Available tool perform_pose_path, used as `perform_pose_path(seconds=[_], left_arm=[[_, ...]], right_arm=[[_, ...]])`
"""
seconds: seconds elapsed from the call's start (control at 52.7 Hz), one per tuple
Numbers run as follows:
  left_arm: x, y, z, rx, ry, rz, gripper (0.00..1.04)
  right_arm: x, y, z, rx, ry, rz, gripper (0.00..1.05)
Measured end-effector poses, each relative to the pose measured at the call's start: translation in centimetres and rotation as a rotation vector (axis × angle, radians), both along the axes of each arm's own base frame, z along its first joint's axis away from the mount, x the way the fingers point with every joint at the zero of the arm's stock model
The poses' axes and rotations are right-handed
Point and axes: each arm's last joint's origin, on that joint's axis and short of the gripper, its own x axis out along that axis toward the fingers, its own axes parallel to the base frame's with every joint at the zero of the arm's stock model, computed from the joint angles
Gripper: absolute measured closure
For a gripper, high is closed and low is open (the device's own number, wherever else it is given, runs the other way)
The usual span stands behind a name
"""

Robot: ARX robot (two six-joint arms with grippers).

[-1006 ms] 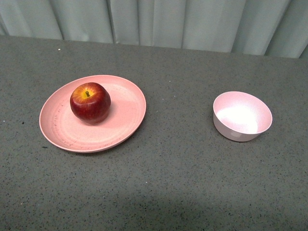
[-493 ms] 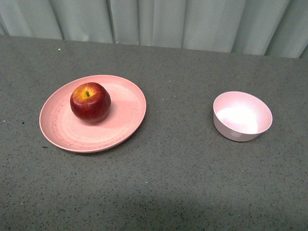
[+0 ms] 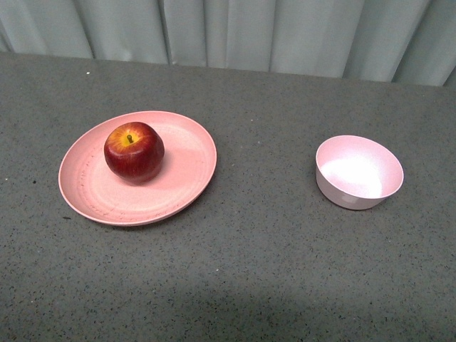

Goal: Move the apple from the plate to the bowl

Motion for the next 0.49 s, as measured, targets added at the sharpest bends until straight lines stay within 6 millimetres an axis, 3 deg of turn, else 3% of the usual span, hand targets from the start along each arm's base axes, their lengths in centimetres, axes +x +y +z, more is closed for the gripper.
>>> perform_pose_path(seconds=[0.171,0.266,0.493], left_arm=[[0.0,0.0,0.0,0.000,0.000,0.000,0.07],[0.0,0.0,0.0,0.000,0.000,0.000,0.07],[0.0,0.0,0.0,0.000,0.000,0.000,0.07]], right_arm=[[0.0,0.0,0.0,-0.007,0.010,-0.008,0.09],[0.1,0.0,-0.4,-0.147,0.212,-0.042,0.09],[3.0,0.5,1.2,-0.205,0.289,0.052,0.09]])
